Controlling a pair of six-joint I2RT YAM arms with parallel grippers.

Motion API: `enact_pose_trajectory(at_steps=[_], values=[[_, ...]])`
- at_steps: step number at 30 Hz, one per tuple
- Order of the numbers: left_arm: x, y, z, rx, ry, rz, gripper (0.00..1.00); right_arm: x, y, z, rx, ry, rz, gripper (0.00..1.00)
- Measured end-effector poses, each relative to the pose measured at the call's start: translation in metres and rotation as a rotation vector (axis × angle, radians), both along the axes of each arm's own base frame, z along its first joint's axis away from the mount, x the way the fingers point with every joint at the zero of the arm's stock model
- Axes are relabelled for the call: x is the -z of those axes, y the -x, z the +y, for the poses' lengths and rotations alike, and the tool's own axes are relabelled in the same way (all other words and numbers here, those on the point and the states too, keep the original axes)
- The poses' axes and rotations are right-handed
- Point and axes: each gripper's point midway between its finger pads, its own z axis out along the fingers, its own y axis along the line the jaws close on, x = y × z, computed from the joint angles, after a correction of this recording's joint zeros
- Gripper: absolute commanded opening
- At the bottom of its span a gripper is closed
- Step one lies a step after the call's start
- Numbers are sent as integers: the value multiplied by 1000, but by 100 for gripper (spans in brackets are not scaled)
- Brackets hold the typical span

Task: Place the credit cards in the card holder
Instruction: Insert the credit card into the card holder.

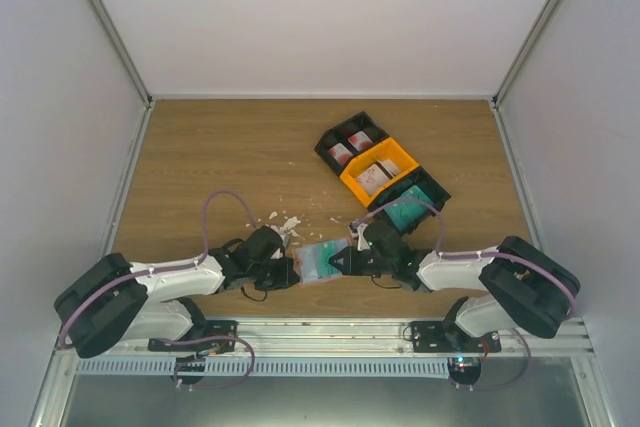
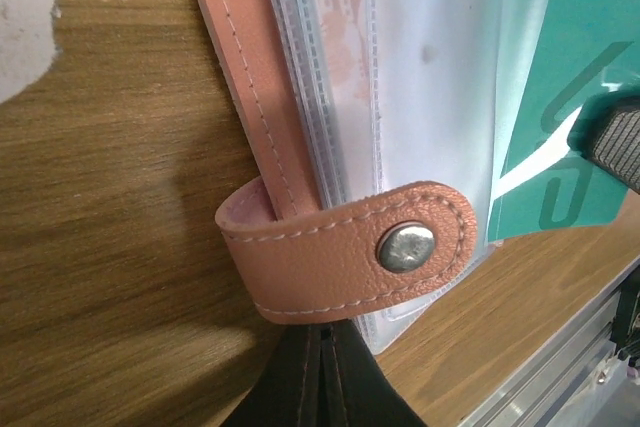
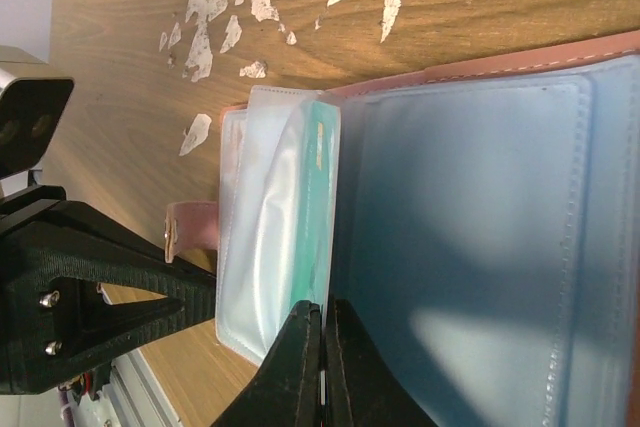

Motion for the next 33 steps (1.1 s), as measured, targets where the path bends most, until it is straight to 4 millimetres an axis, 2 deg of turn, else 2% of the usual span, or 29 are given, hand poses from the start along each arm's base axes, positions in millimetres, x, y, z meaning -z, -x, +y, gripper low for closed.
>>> enact_pose_trajectory(at_steps=[22,33], values=[[0,0,-1,1,2,0,0,5,-3,-16,91,5,67,1],[0,-1,-1,1,1,1,0,7,3,-1,28,-98,150,1]])
